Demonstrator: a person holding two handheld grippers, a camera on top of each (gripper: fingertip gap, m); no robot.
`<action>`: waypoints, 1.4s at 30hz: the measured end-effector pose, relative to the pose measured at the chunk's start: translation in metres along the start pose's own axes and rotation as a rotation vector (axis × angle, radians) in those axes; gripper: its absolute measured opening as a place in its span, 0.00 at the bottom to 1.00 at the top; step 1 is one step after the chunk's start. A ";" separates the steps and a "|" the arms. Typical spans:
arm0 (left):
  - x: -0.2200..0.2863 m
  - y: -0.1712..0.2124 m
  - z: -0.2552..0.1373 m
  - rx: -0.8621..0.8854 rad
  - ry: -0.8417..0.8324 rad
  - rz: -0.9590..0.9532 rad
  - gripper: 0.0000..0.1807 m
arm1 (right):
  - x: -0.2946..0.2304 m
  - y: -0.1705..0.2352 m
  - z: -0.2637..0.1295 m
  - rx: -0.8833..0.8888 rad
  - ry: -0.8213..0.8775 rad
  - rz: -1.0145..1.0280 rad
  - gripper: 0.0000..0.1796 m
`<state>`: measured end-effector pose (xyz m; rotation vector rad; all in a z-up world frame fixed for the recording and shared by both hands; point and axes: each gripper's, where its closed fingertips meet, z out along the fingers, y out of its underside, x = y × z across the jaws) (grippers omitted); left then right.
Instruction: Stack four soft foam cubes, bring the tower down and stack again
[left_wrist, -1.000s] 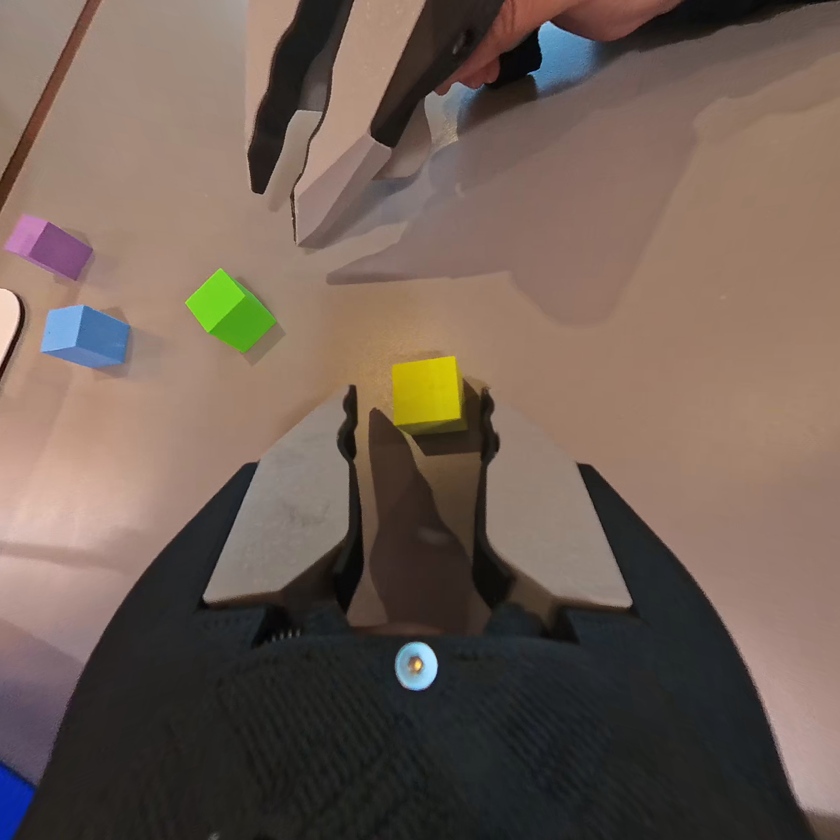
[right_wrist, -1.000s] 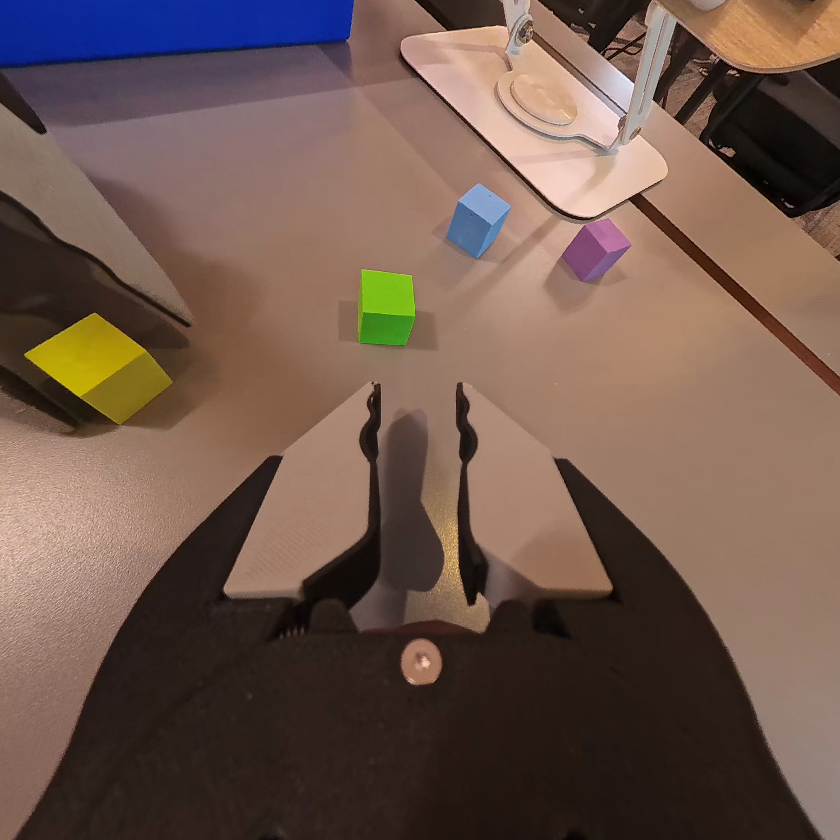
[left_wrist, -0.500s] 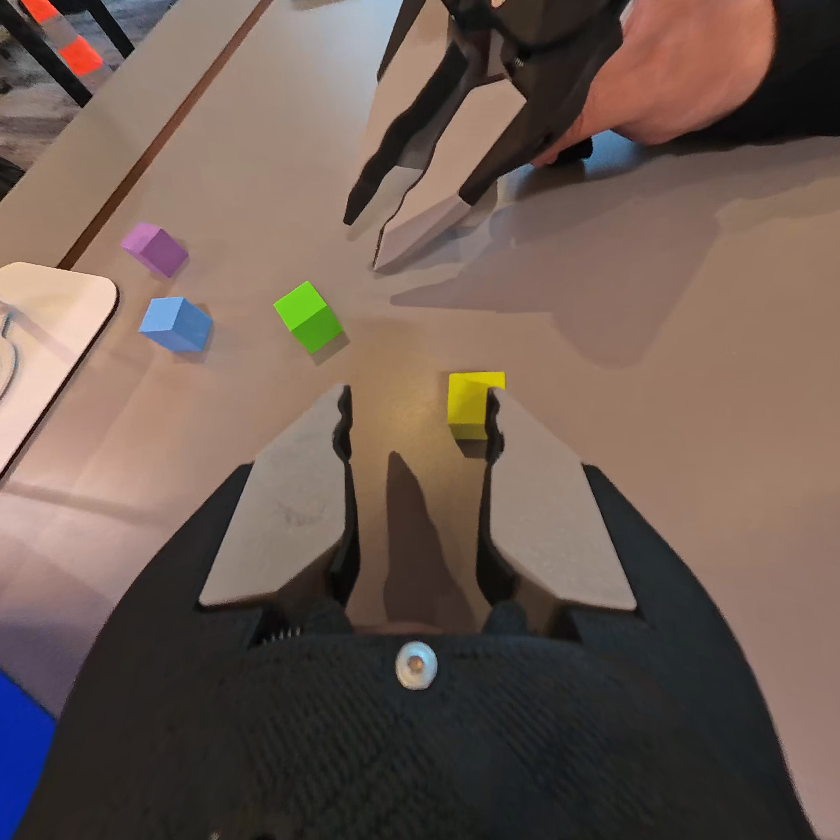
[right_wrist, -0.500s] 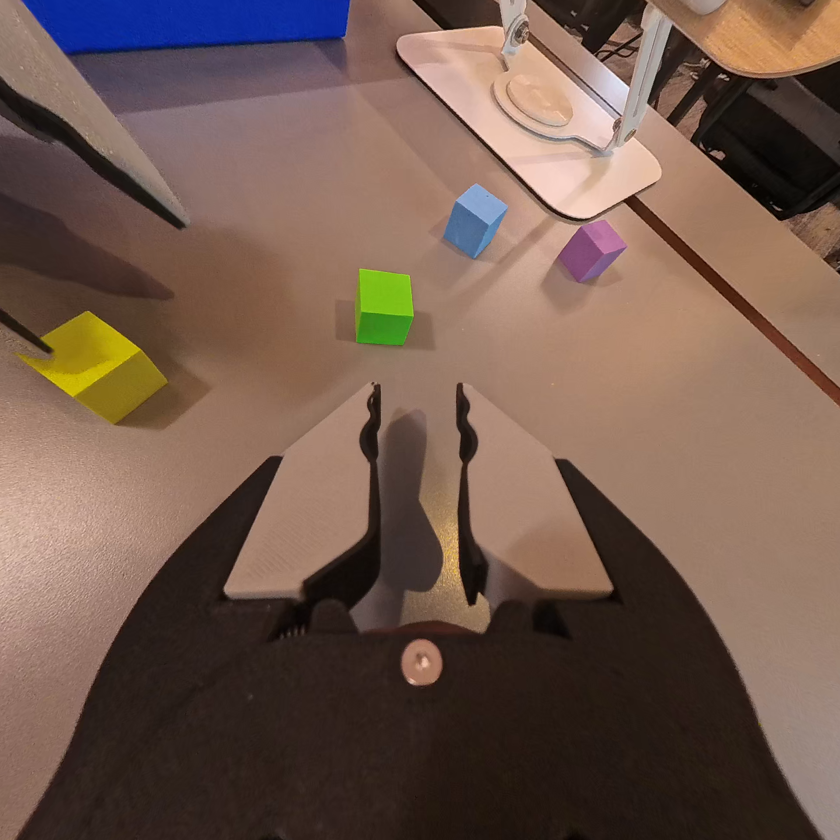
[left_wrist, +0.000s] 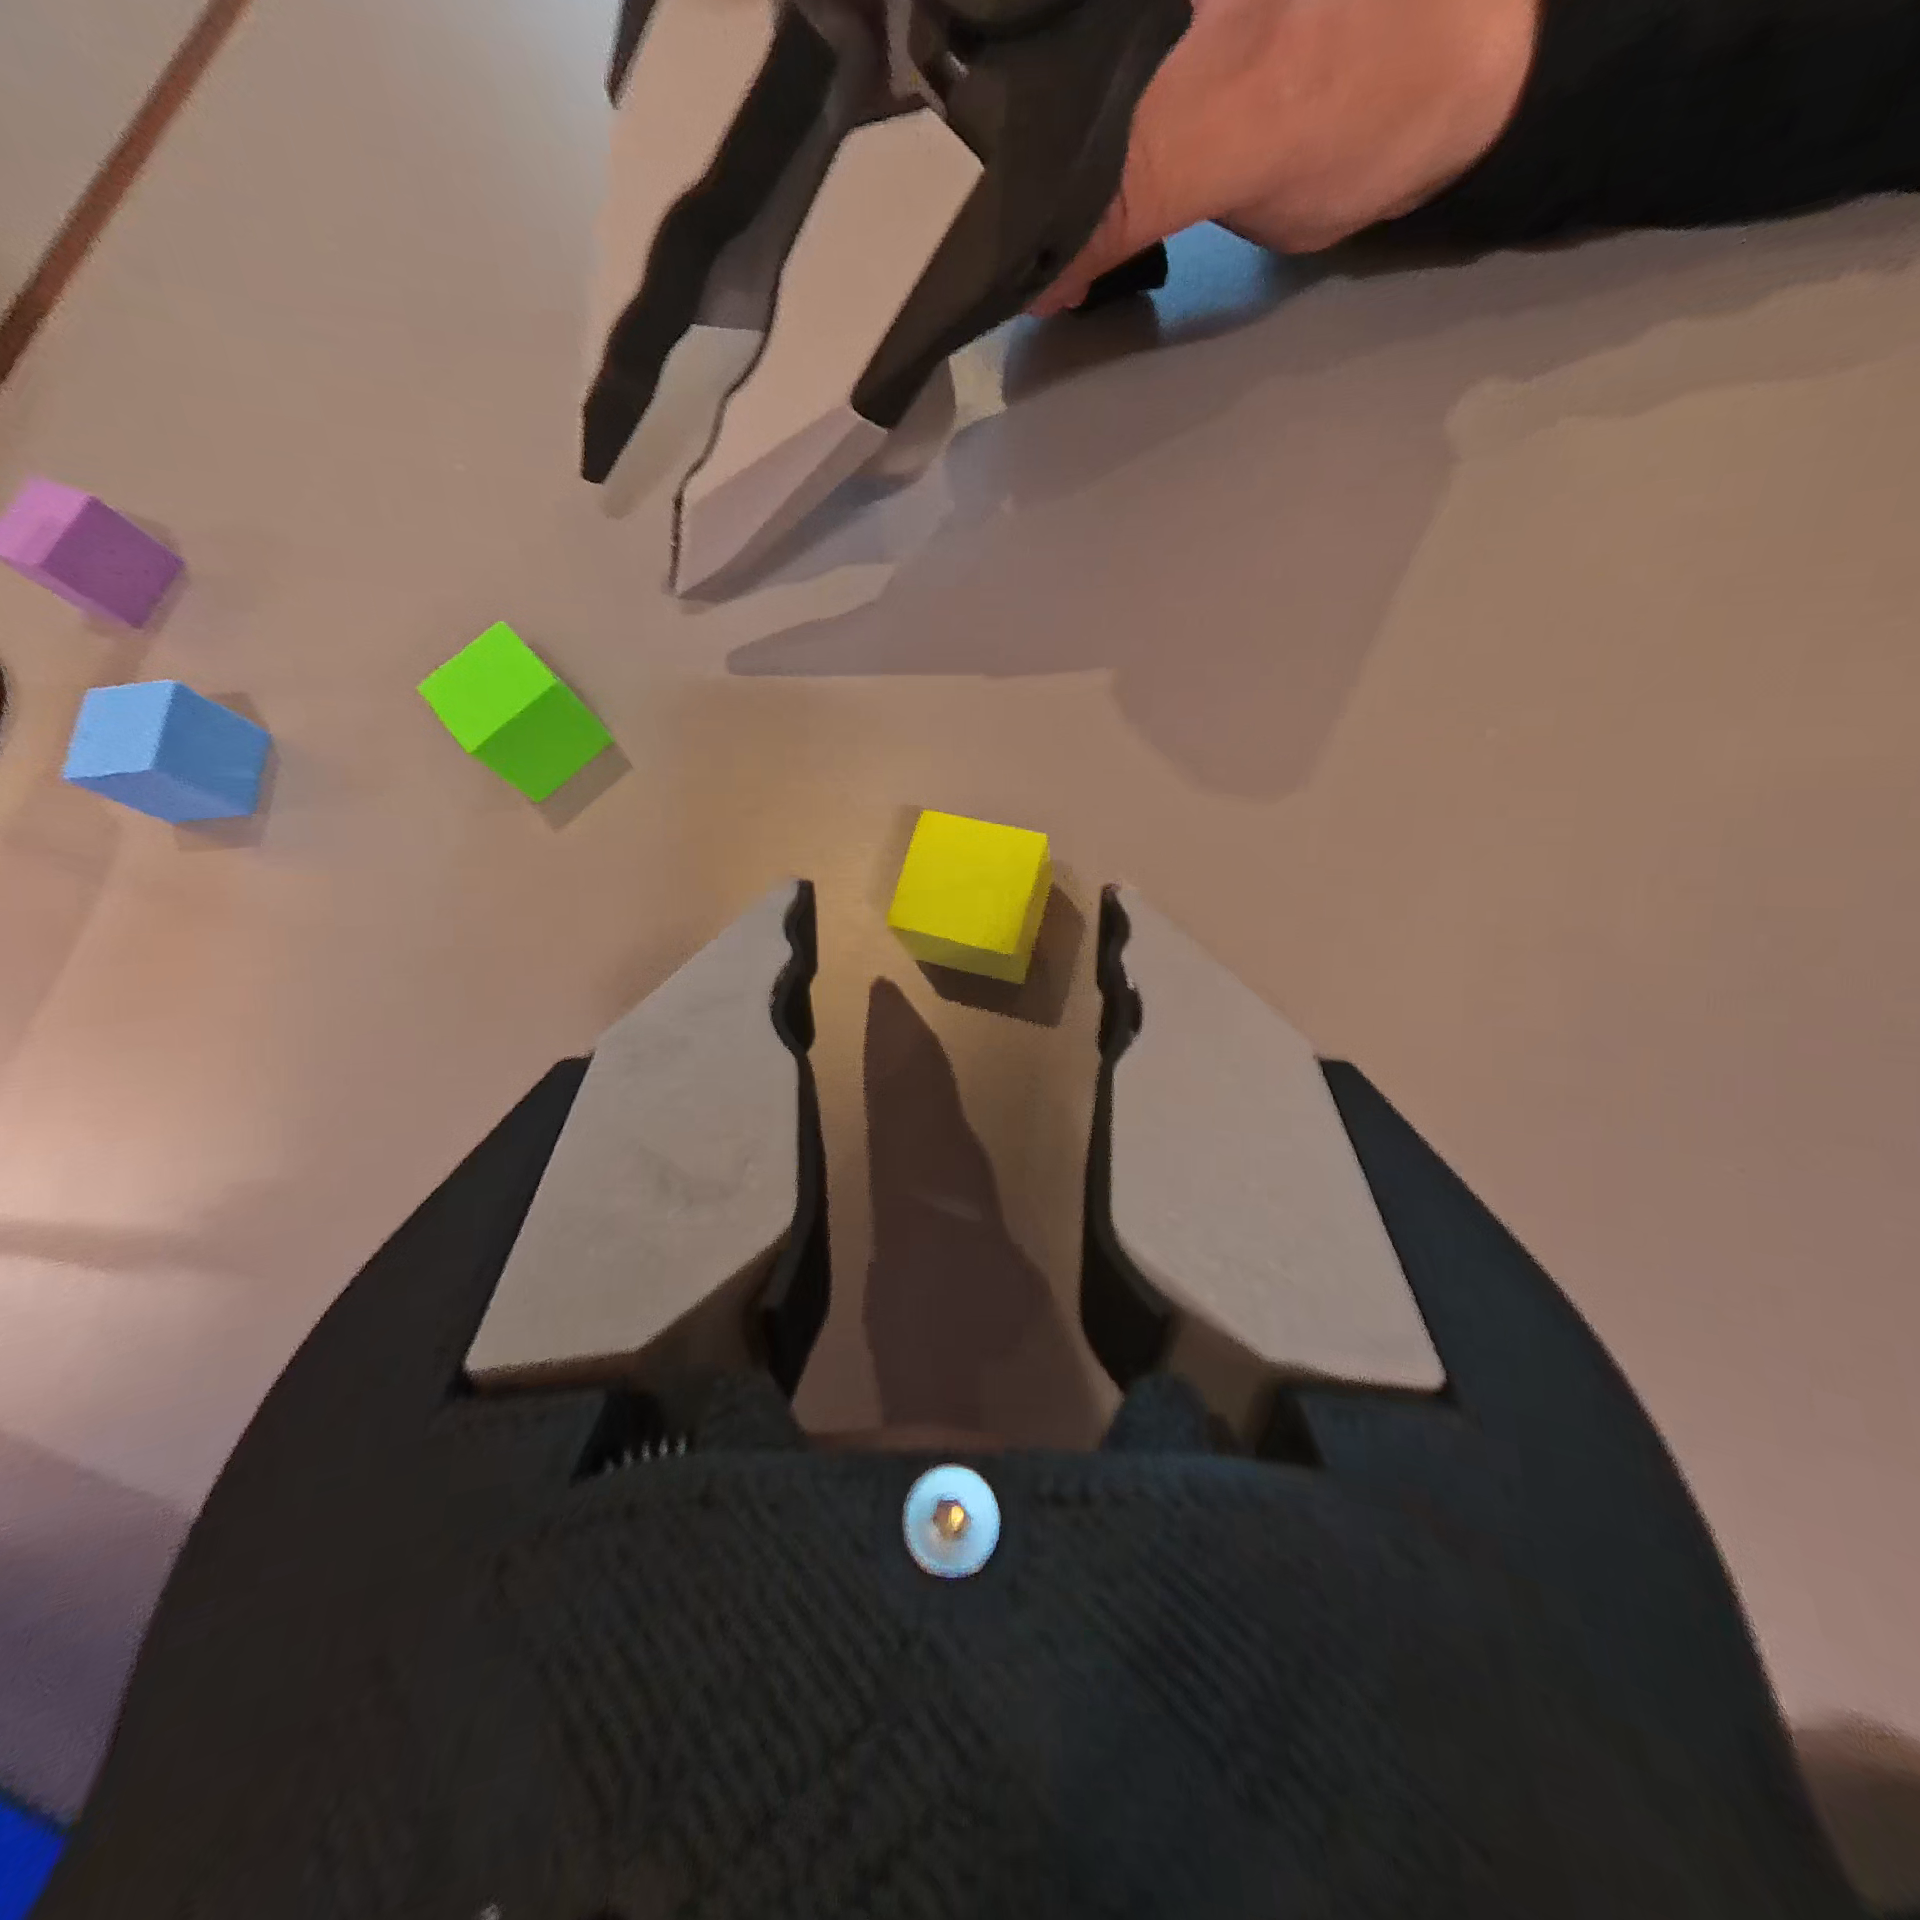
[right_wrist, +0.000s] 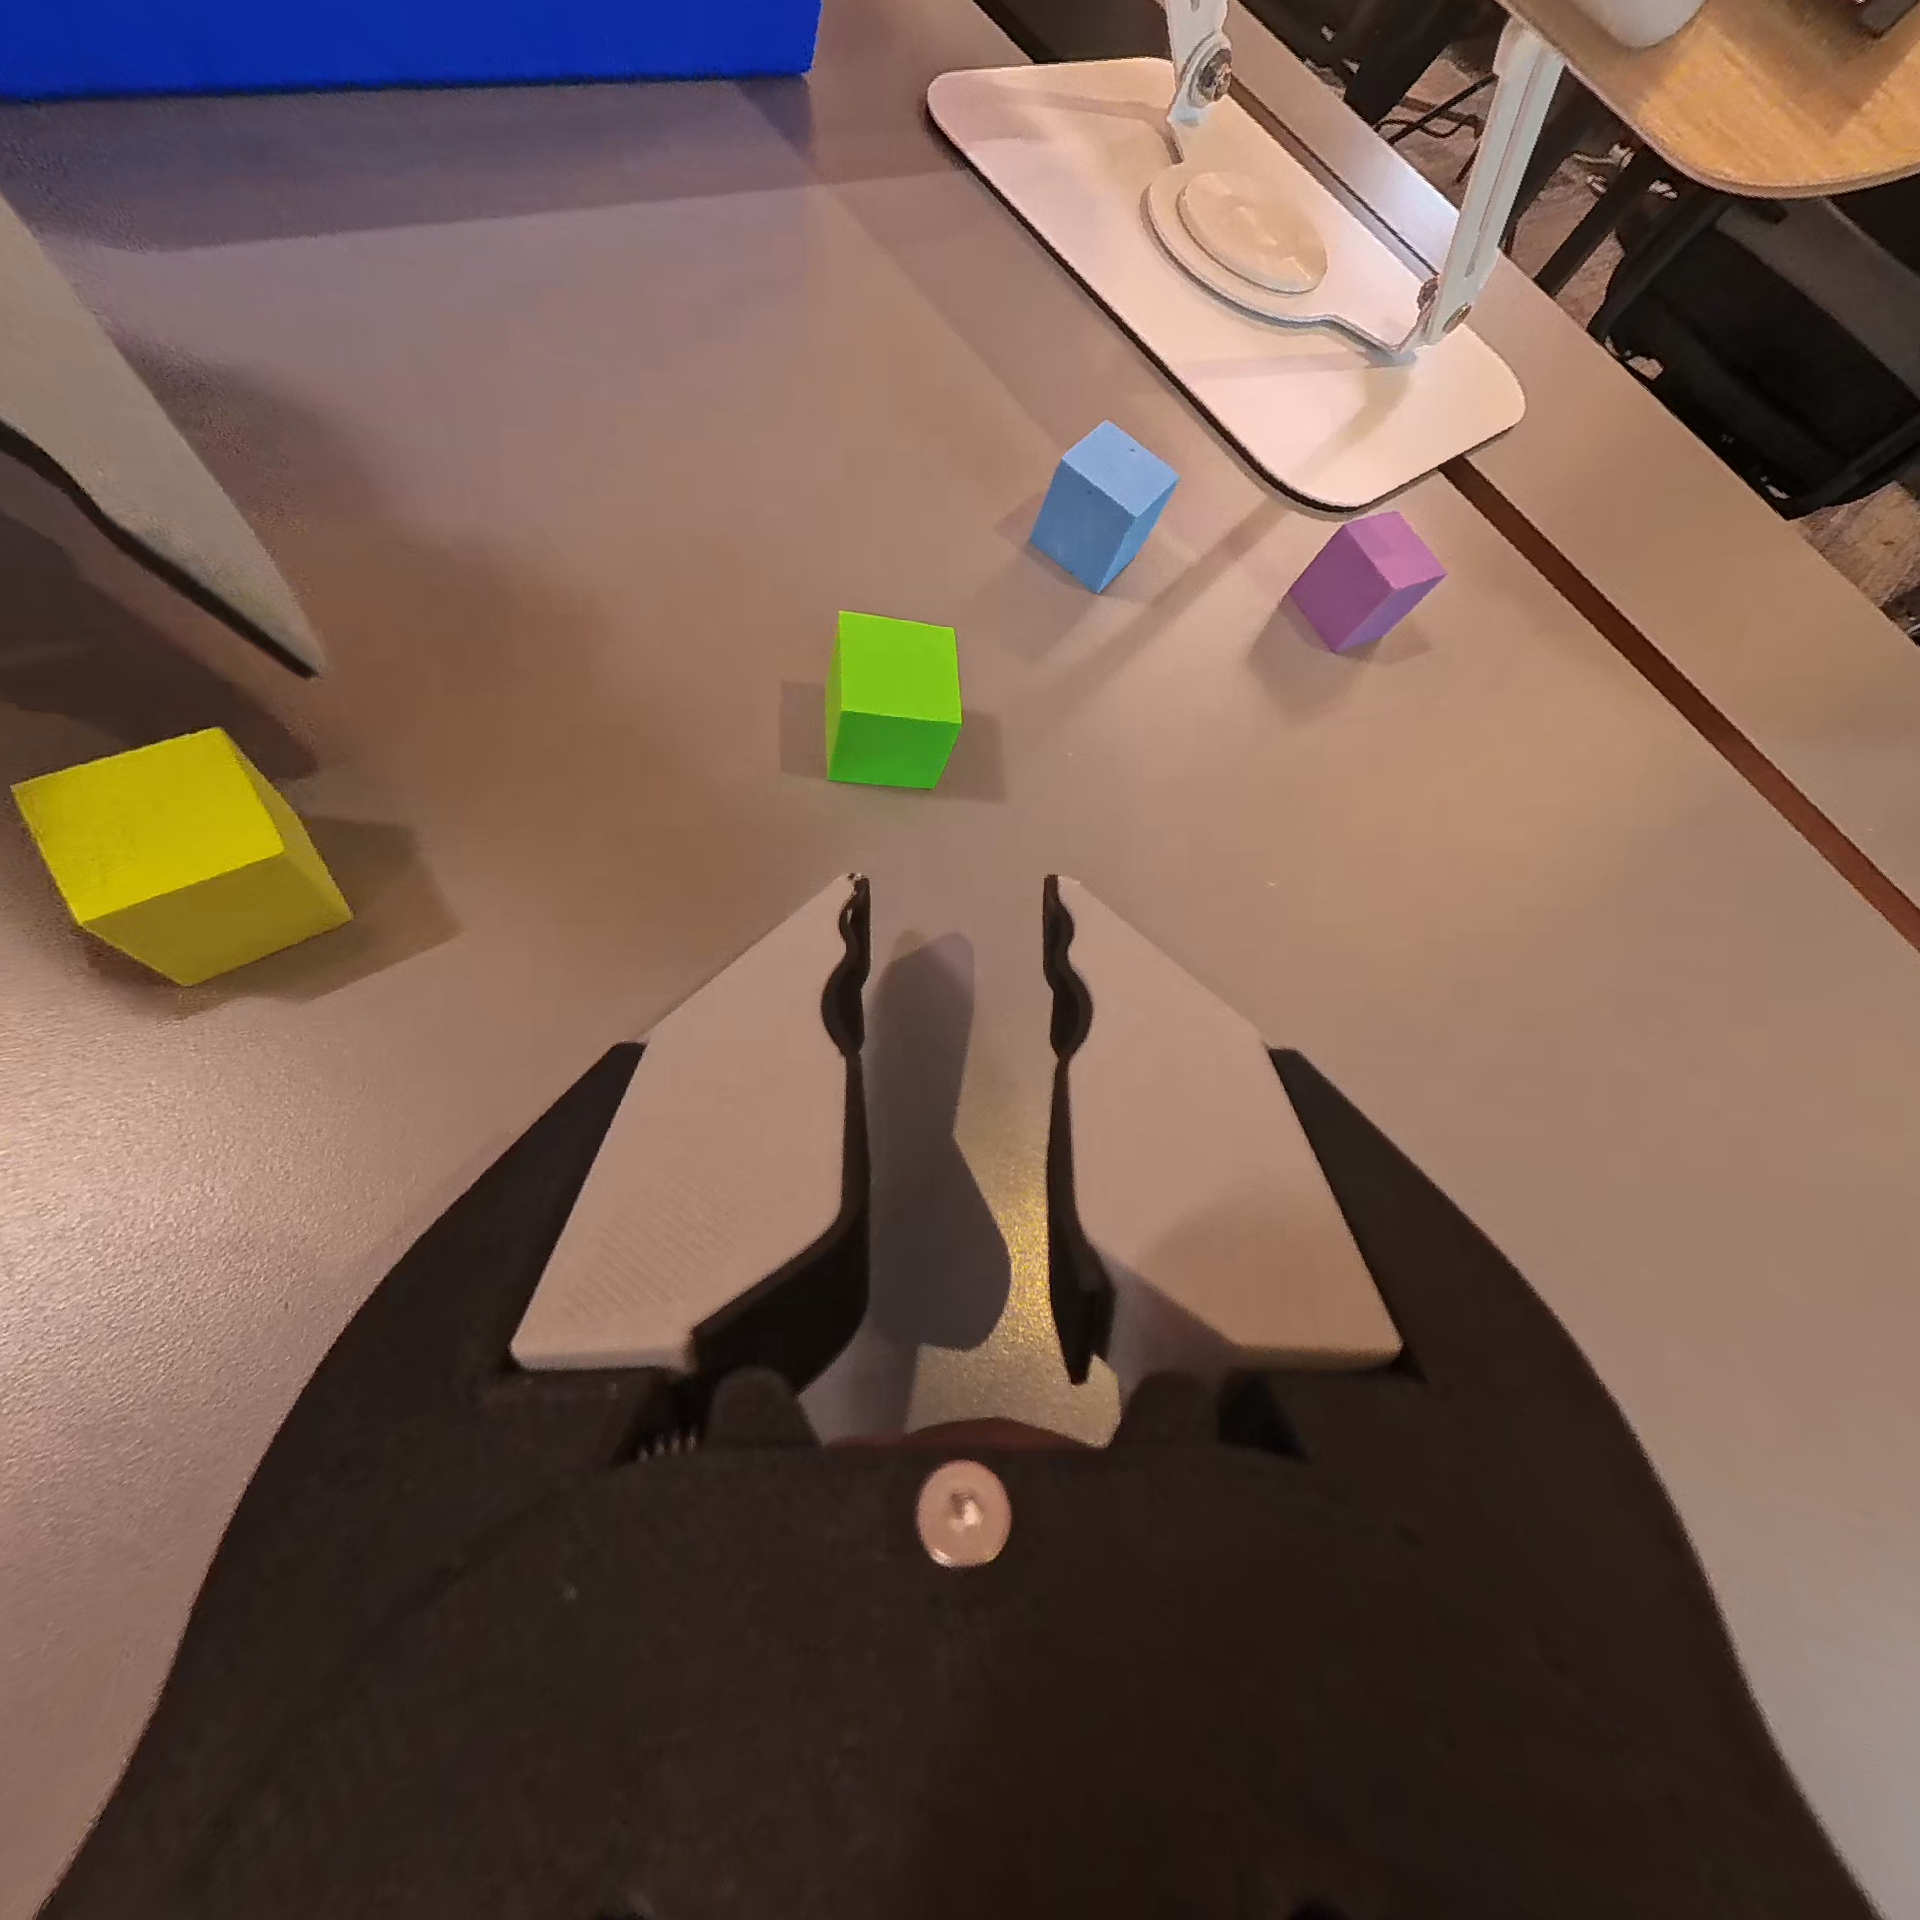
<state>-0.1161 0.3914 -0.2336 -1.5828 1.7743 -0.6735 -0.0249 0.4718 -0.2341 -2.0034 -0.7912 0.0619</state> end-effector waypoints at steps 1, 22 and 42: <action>0.001 0.003 0.002 -0.016 0.003 0.002 0.29 | 0.000 0.000 0.000 0.001 0.000 0.000 0.17; -0.011 0.007 0.016 -0.054 -0.069 0.046 0.29 | -0.010 -0.008 0.015 -0.011 -0.112 0.063 0.27; -0.019 0.004 0.023 -0.049 -0.128 0.057 0.28 | -0.020 -0.036 0.044 0.030 -0.253 0.033 0.14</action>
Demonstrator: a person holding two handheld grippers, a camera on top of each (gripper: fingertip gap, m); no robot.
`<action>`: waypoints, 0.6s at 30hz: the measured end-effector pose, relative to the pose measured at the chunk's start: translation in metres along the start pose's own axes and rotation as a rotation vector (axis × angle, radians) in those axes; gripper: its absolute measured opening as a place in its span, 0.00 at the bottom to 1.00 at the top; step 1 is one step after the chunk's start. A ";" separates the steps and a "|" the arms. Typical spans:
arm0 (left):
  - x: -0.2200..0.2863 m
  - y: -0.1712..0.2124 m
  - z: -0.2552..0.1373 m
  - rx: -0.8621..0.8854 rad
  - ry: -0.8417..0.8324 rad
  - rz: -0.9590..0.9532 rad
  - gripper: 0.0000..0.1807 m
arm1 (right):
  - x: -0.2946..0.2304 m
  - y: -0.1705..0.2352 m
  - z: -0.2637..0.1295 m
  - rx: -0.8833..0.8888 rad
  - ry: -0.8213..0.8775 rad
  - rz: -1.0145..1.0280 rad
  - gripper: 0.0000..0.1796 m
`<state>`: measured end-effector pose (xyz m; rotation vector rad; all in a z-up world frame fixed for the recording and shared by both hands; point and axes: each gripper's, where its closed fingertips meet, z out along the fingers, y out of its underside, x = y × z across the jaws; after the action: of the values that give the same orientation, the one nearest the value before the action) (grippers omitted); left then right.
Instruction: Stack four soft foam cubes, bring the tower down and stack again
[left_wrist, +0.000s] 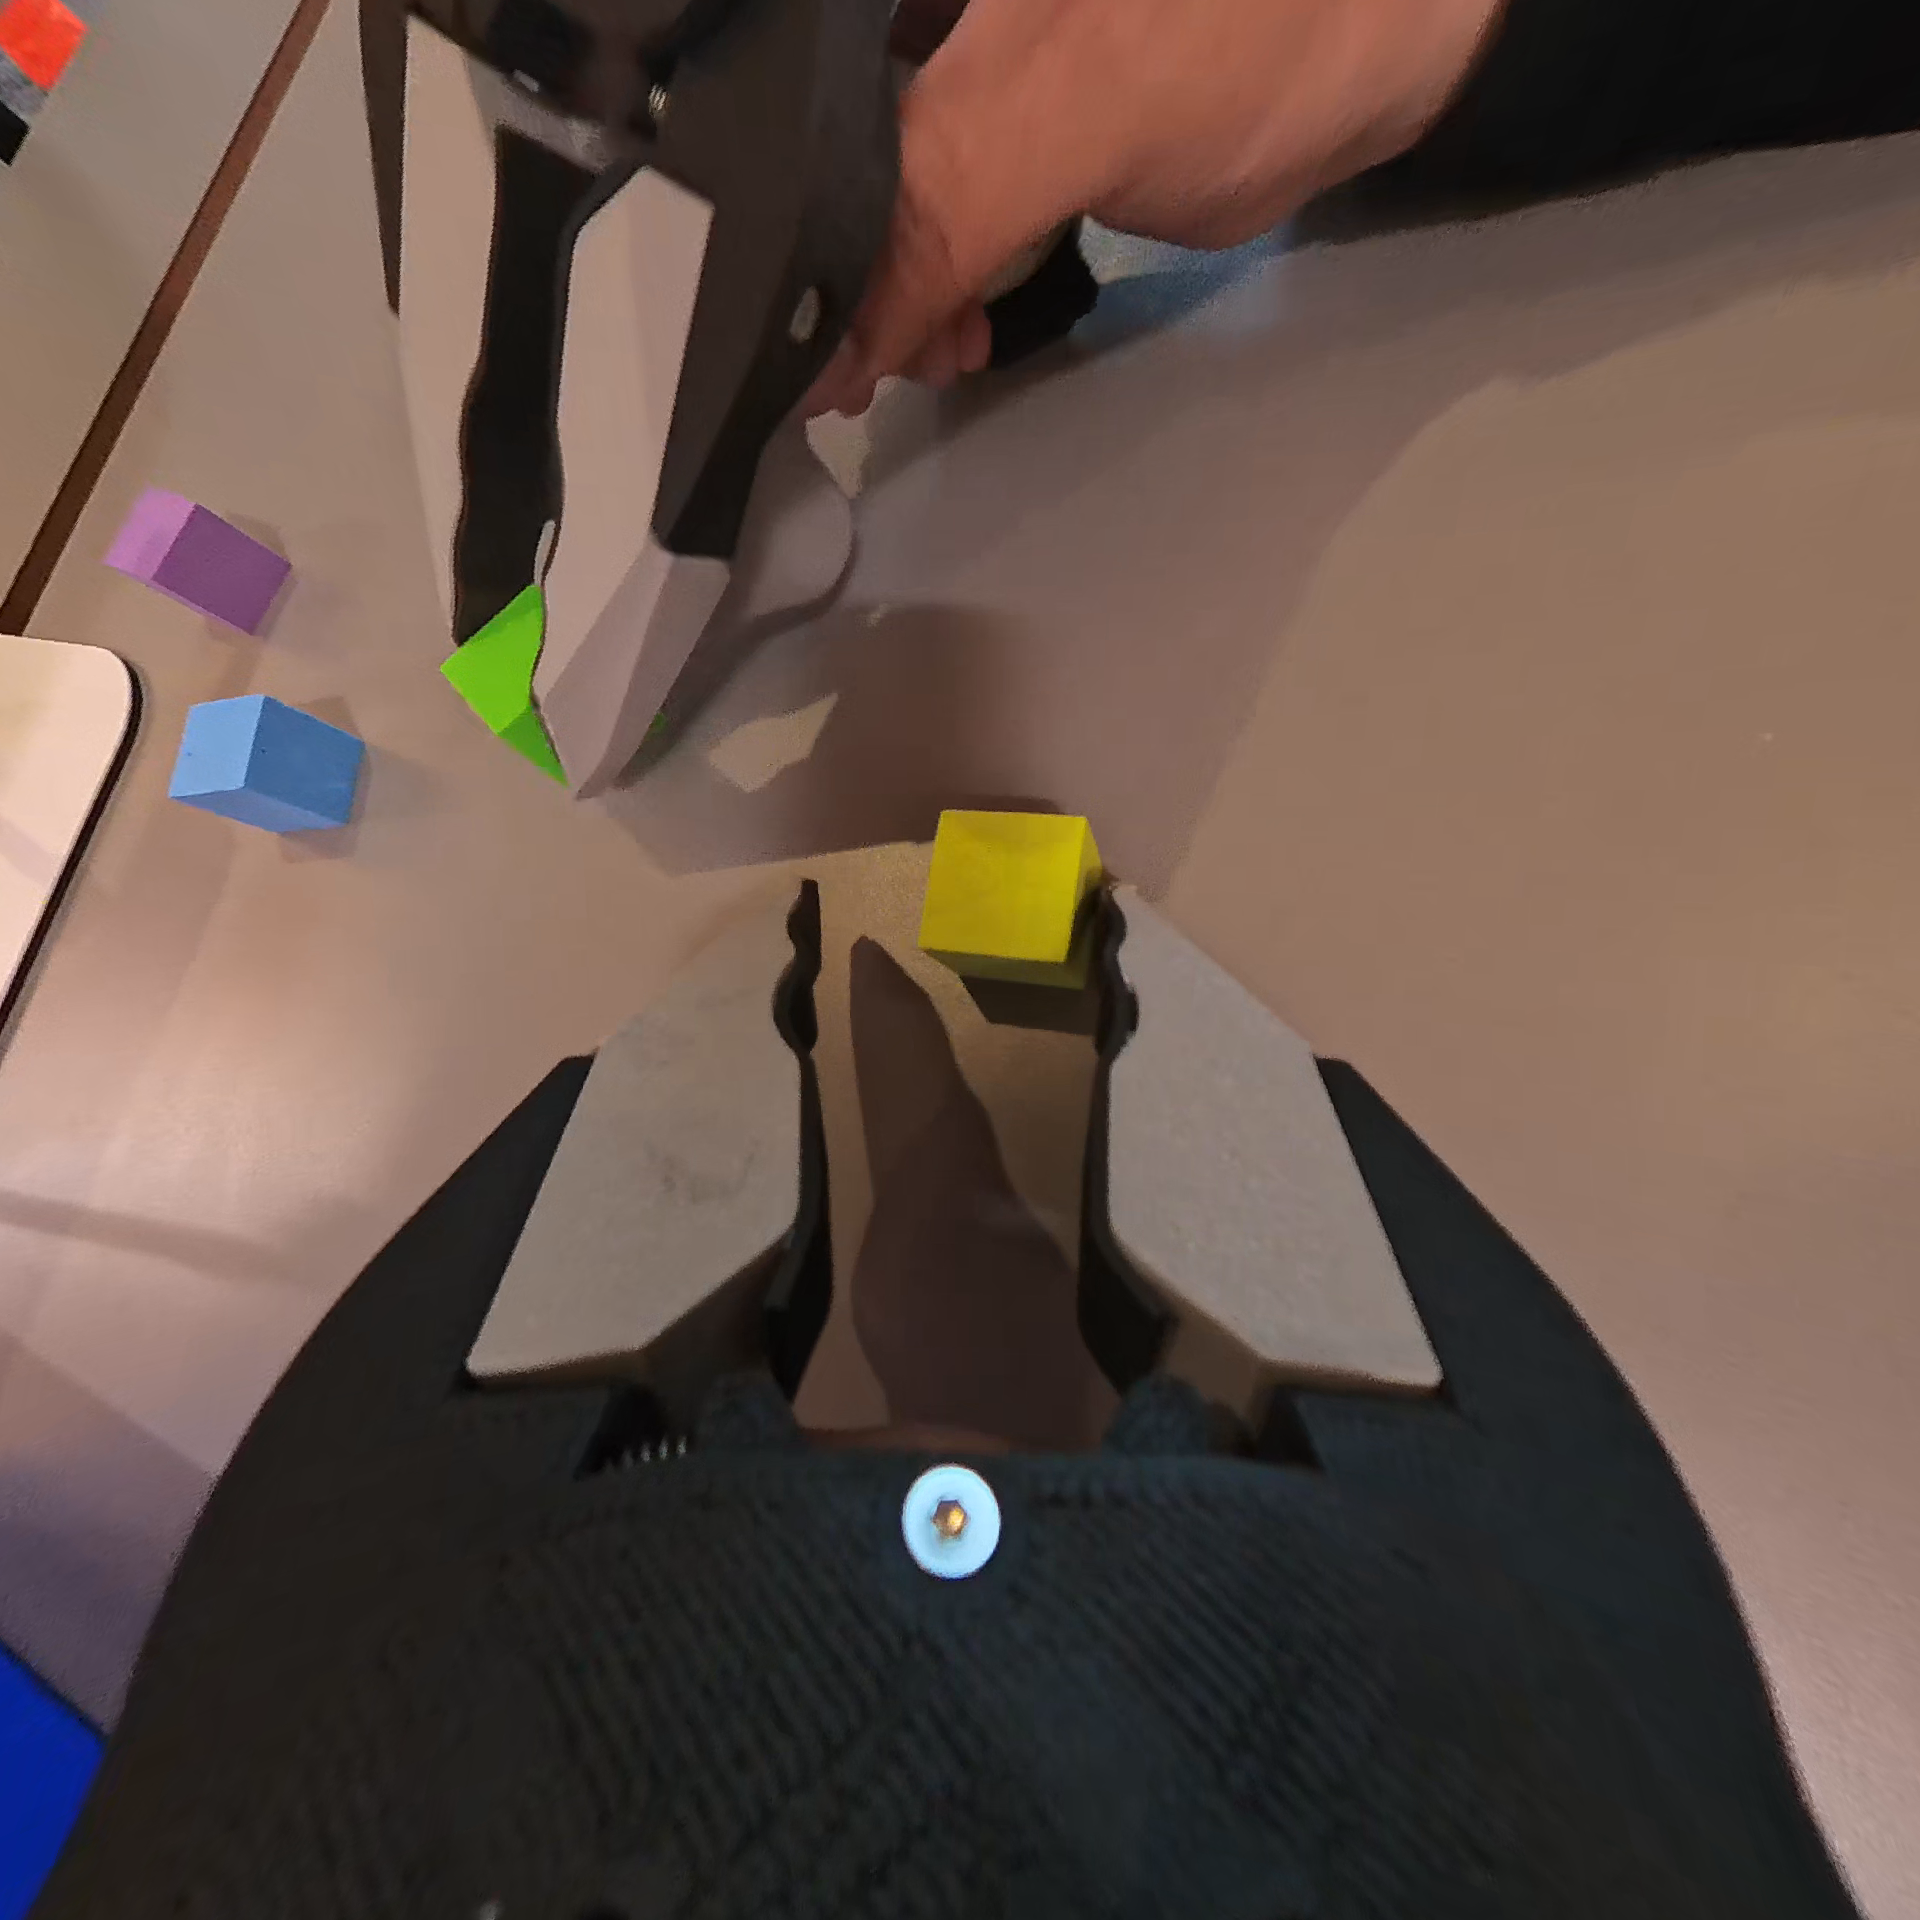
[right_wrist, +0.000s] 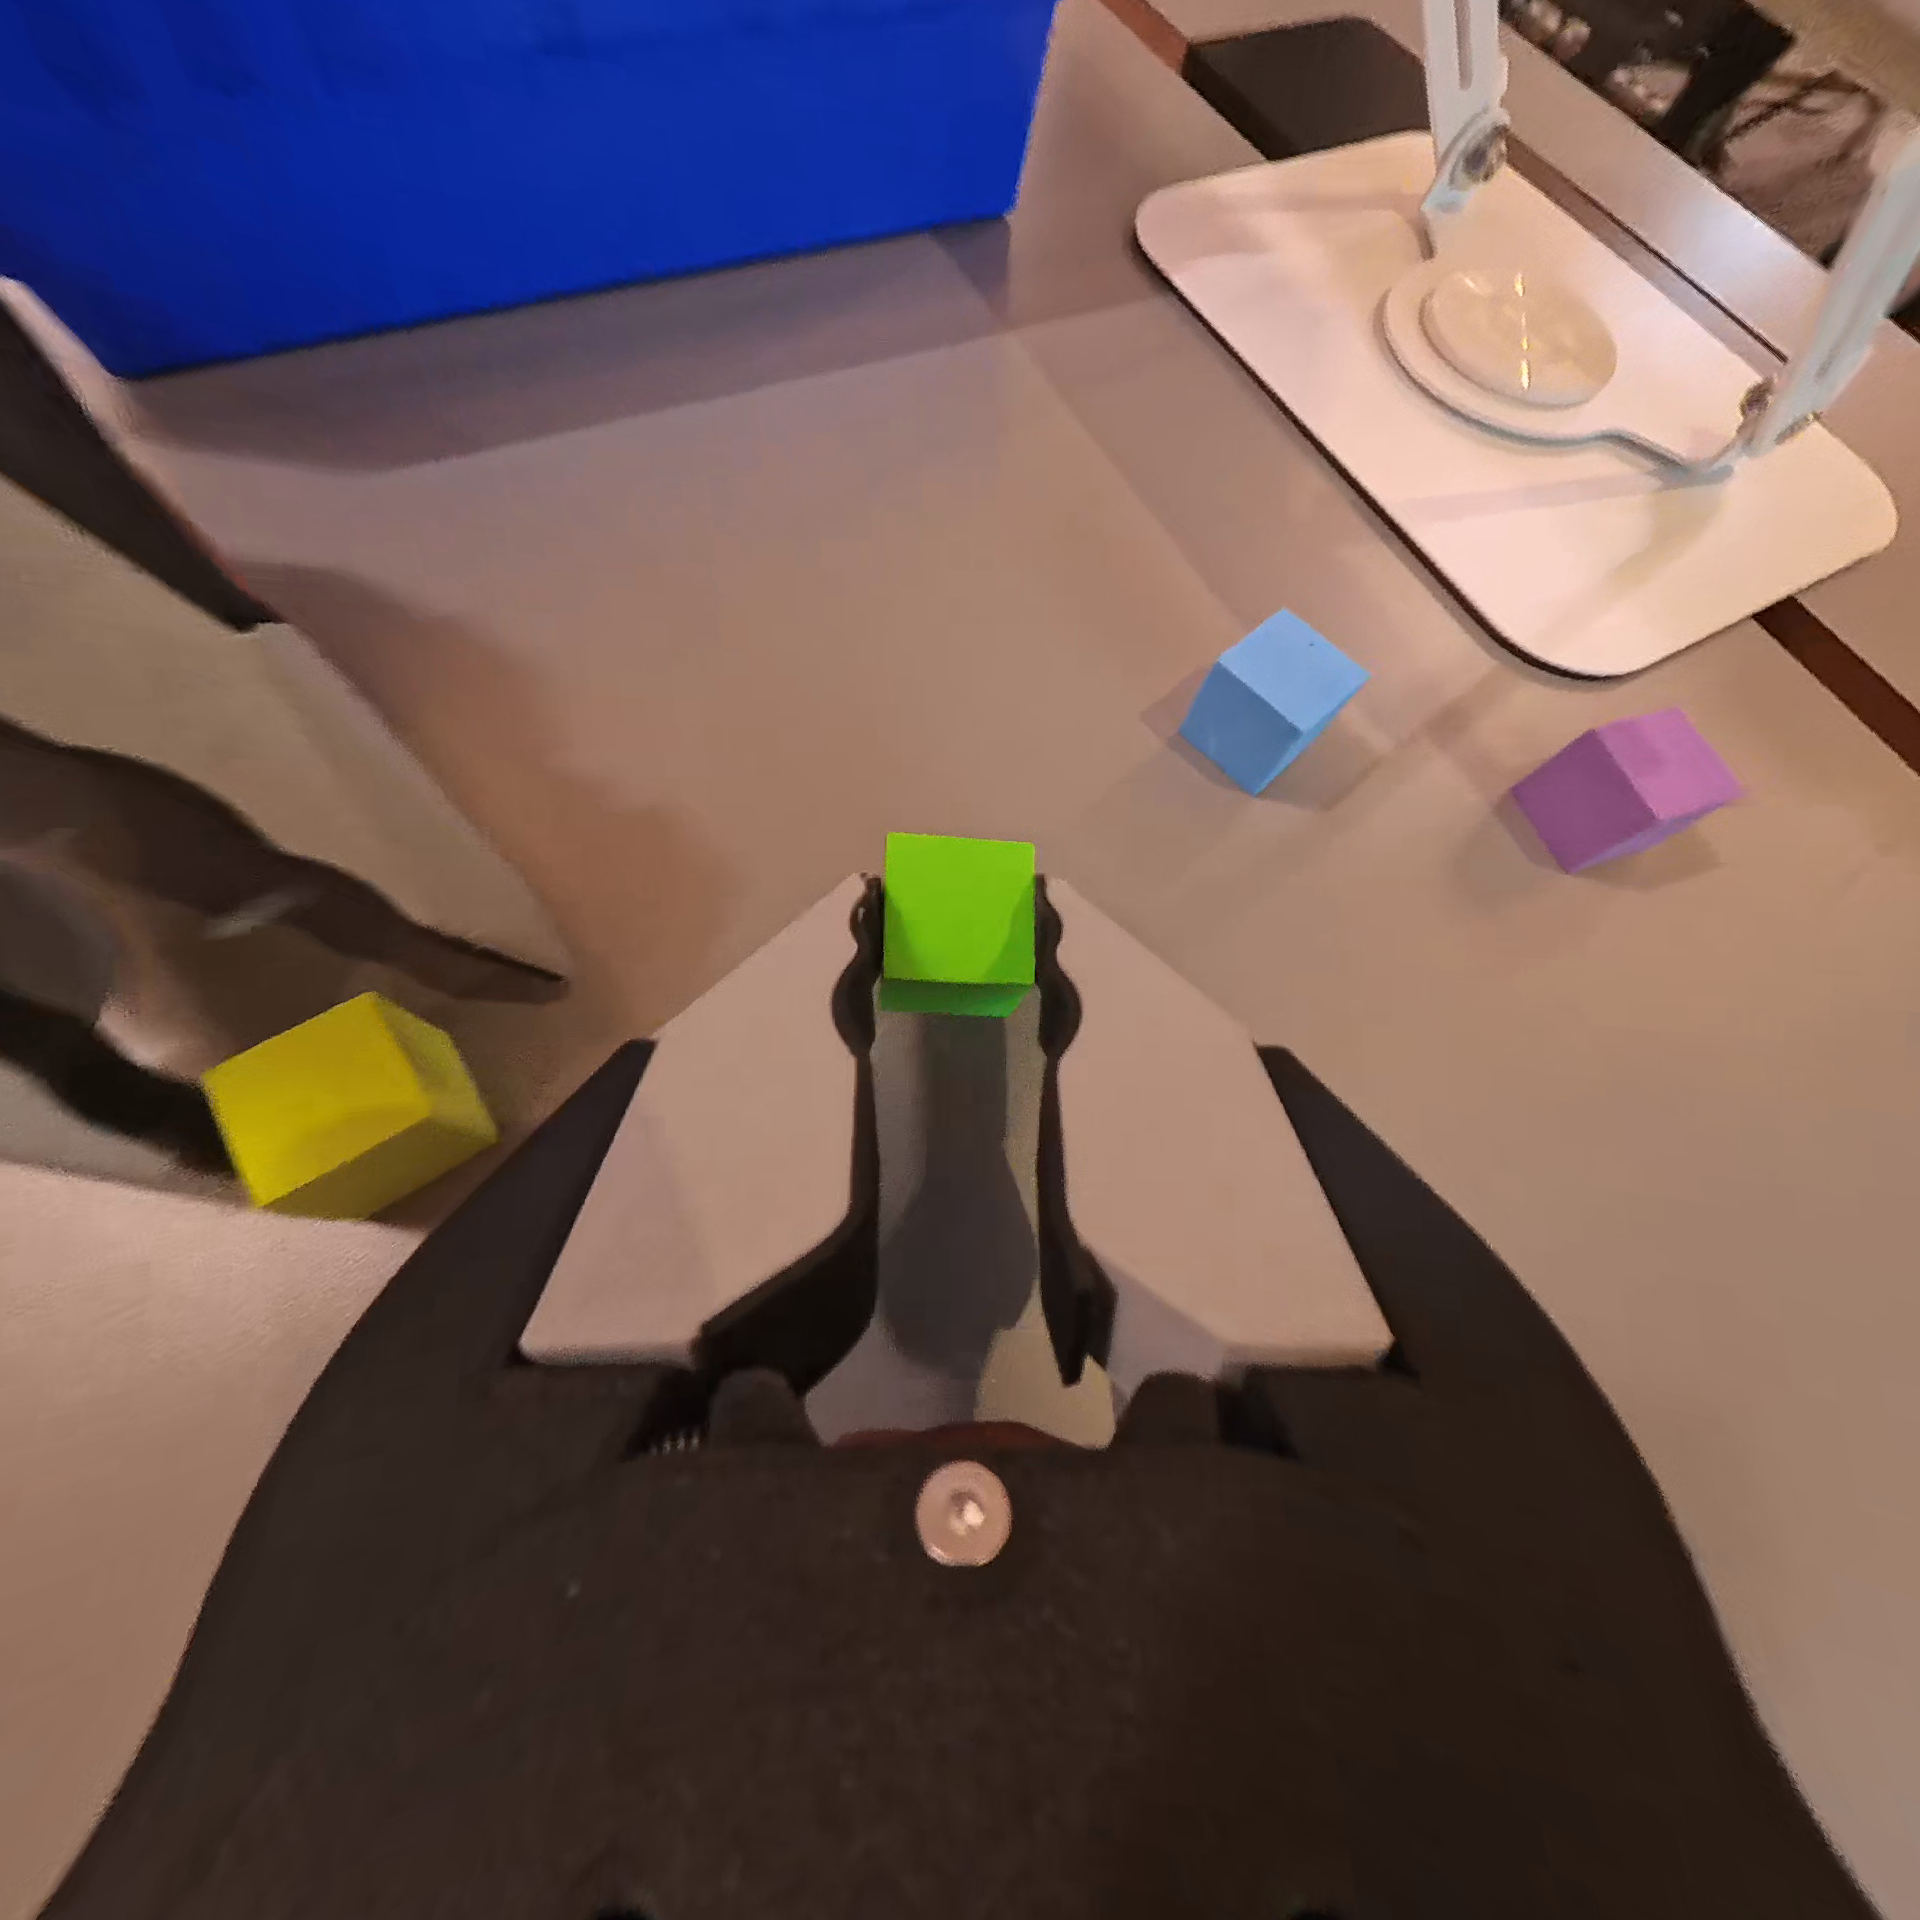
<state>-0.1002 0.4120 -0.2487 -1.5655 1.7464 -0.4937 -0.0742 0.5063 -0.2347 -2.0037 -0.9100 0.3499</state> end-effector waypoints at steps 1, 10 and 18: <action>0.000 0.000 0.000 0.001 -0.001 -0.004 0.28 | -0.004 -0.002 -0.004 0.012 -0.027 -0.008 0.14; -0.009 0.000 0.002 0.003 -0.050 -0.005 0.28 | -0.054 -0.034 -0.058 0.153 -0.242 -0.144 0.14; -0.015 0.008 -0.004 -0.021 -0.068 -0.003 0.28 | -0.076 -0.029 -0.068 0.120 -0.305 -0.254 0.15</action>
<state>-0.1089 0.4269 -0.2475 -1.5816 1.7033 -0.4194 -0.1028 0.4205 -0.1796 -1.7273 -1.2875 0.5621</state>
